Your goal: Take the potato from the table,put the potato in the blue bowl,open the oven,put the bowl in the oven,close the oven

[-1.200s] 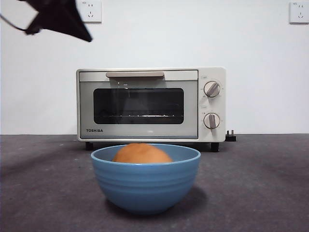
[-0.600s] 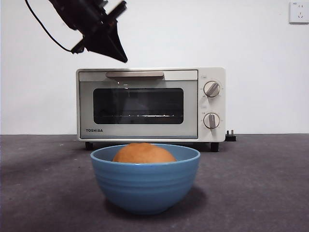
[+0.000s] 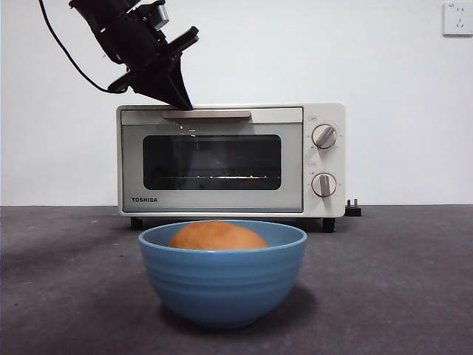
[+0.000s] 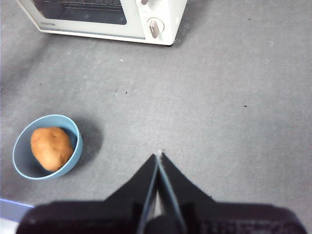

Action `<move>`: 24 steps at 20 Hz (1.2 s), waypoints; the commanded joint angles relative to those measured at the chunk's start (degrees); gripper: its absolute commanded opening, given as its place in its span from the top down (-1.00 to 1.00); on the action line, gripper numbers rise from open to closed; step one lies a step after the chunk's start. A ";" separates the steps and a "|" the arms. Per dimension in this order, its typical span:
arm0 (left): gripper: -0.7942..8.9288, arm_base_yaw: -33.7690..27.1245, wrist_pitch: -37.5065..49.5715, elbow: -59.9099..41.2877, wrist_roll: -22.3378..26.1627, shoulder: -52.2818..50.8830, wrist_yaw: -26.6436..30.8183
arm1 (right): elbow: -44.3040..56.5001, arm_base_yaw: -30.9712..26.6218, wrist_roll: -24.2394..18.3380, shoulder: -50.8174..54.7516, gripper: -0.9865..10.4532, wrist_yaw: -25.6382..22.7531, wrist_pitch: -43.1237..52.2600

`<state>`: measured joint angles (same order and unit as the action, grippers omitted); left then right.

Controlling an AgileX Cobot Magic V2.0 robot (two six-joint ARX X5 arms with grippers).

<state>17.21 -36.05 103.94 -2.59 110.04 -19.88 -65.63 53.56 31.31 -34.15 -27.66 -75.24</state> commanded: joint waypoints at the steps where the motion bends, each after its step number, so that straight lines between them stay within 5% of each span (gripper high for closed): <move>1: 0.85 0.63 -1.64 -0.28 0.28 1.64 0.44 | 0.00 0.04 0.61 0.09 0.84 -0.33 0.24; 24: 0.85 1.75 -15.12 -0.48 3.28 -1.95 8.02 | 0.00 0.09 3.65 0.74 0.84 -3.23 -2.45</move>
<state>19.16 -50.68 104.86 0.01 107.50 -12.60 -65.63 53.60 34.33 -33.61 -30.65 -77.56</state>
